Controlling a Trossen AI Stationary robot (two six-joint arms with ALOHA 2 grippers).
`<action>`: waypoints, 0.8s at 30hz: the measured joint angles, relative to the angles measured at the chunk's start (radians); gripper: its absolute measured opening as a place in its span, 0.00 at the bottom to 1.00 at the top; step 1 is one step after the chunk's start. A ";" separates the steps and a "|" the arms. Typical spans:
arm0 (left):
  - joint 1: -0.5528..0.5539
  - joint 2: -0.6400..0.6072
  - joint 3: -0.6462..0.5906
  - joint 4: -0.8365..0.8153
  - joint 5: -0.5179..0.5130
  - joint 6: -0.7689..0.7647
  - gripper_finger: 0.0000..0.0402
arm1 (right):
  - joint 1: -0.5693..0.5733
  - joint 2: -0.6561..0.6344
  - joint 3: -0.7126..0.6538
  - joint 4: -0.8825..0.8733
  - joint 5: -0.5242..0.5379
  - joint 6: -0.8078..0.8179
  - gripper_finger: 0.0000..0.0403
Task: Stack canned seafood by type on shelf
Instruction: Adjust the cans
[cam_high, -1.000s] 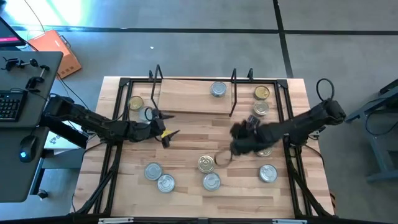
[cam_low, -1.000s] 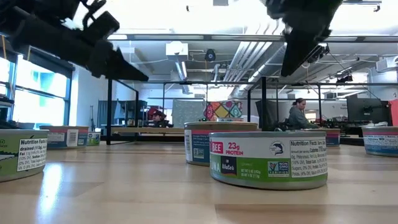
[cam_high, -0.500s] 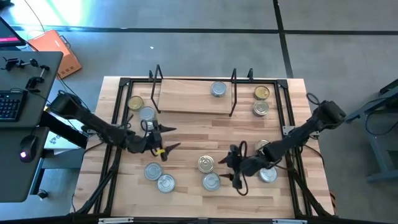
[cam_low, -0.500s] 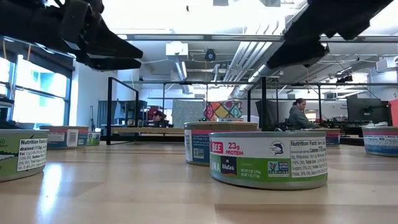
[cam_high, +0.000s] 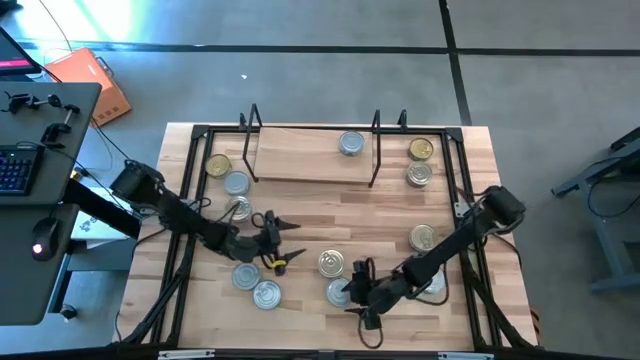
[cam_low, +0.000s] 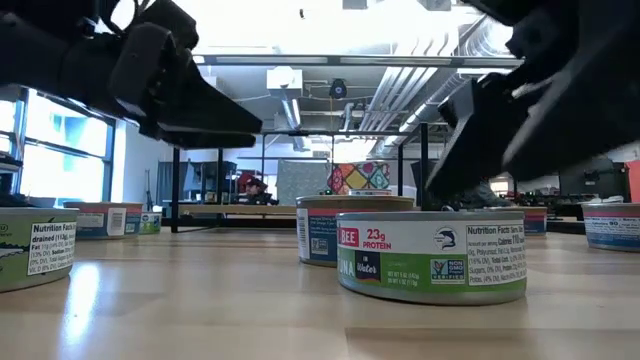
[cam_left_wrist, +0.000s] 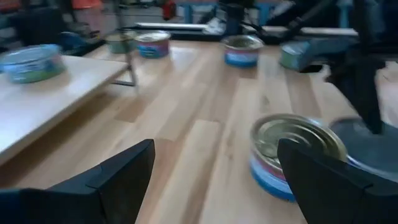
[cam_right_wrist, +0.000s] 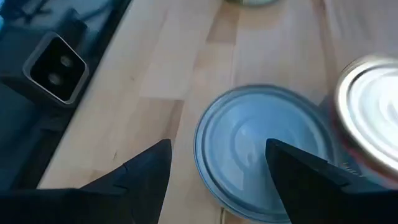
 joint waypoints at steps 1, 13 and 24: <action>0.000 0.015 0.015 0.000 0.012 0.016 0.83 | 0.000 0.007 0.013 -0.036 0.000 0.018 0.63; 0.021 0.102 0.153 -0.001 0.135 0.134 0.83 | 0.055 -0.053 0.070 -0.567 0.156 0.300 0.63; 0.066 0.107 0.206 -0.063 0.229 0.156 0.83 | -0.020 -0.053 -0.028 -0.560 0.329 0.265 0.63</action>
